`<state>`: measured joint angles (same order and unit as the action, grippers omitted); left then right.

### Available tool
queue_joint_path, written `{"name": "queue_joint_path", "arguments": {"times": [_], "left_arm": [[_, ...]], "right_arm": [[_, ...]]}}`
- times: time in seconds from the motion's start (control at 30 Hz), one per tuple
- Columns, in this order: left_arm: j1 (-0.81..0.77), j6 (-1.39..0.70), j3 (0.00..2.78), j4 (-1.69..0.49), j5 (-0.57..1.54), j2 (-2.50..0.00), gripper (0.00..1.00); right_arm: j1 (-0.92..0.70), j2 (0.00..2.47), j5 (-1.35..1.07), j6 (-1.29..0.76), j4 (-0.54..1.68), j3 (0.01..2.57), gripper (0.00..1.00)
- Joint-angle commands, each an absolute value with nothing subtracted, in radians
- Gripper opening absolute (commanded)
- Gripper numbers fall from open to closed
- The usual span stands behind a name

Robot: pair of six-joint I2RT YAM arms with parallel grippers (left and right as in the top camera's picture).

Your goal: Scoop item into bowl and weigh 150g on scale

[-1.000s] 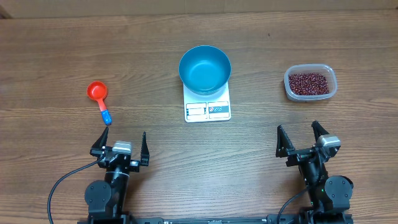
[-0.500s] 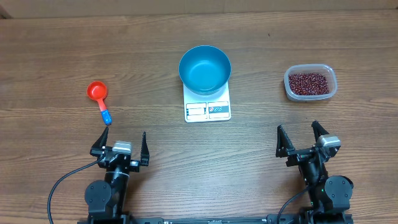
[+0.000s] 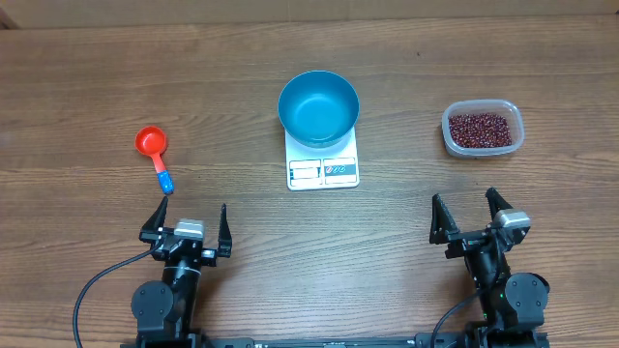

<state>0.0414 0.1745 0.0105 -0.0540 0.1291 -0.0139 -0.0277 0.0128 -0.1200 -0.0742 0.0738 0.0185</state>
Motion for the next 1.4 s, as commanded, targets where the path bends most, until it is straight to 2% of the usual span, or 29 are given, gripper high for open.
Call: {"name": "queue_joint_path", "arguments": {"times": [0.0,0.27,0.57,0.87,1.13,1.37], "left_arm": [[0.046,0.159,0.005,-0.067,0.118,-0.006,1.00],[0.046,0.140,0.007,-0.047,0.157,-0.006,1.00],[0.046,0.046,0.054,-0.054,0.186,-0.006,1.00],[0.046,0.036,0.197,-0.183,0.212,-0.033,1.00],[0.046,0.037,0.386,-0.209,0.292,-0.277,1.00],[0.046,0.046,0.699,-0.397,0.307,-0.635,1.00]], "right_arm": [[-0.033,0.003,-0.169,-0.078,0.070,0.010,1.00],[-0.033,0.003,-0.211,-0.101,0.146,0.089,1.00],[-0.033,0.066,-0.211,-0.104,0.347,0.281,1.00],[-0.033,0.221,-0.216,-0.104,0.435,0.480,1.00],[-0.033,0.439,-0.266,-0.103,0.531,0.680,1.00],[-0.033,0.668,-0.275,-0.103,0.686,0.873,1.00]]}}
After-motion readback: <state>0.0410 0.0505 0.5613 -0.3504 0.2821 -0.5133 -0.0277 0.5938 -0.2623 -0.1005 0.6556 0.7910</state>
